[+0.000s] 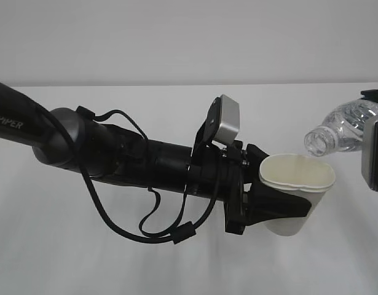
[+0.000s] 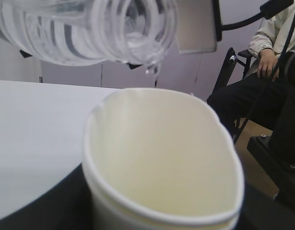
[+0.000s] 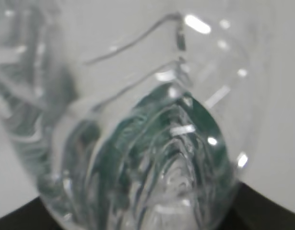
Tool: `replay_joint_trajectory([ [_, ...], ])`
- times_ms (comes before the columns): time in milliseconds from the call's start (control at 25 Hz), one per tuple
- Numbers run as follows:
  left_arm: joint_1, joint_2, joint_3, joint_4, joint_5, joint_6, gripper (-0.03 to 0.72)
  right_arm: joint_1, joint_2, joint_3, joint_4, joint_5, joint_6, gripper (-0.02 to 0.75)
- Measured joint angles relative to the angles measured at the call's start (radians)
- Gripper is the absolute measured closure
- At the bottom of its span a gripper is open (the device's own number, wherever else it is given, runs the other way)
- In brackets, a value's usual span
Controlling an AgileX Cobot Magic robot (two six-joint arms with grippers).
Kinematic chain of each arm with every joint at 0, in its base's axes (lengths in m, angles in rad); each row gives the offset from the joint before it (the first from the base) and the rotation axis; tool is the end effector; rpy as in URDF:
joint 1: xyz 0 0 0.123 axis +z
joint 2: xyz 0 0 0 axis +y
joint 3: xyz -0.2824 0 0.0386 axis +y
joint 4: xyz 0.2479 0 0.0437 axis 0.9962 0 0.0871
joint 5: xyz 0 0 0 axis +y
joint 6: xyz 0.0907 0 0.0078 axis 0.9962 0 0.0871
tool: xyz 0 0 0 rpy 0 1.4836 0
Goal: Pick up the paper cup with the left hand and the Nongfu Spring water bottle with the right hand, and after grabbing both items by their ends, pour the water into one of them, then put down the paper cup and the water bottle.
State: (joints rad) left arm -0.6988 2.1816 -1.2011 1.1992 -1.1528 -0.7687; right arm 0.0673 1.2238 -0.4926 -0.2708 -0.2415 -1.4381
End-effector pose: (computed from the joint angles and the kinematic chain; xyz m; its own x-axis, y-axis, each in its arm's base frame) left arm 0.2676 -0.3260 0.1406 -0.1218 0.1278 -0.9843 0.9804 -0.1394 -0.1394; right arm 0.2363 0.0217 0.2323 0.1765 -0.9798 0.0941 -0.3788 -0.1558 -0.9123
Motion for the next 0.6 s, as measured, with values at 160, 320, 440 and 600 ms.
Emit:
replay_joint_trajectory([
  [160,0.000,0.000,0.000,0.002,0.000,0.000,0.258,0.000,0.000,0.000,0.000,-0.002,-0.004,0.323],
  [320,0.000,0.000,0.000,0.002,0.000,0.000,0.258,0.000,0.000,0.000,0.000,-0.002,-0.006,0.323],
  [440,0.000,0.000,0.000,0.002,0.000,0.000,0.258,0.000,0.000,0.000,0.000,-0.004,-0.015,0.323],
  [600,0.000,0.000,0.000,0.004,0.000,0.000,0.258,0.000,0.000,0.000,0.000,-0.004,-0.022,0.323],
])
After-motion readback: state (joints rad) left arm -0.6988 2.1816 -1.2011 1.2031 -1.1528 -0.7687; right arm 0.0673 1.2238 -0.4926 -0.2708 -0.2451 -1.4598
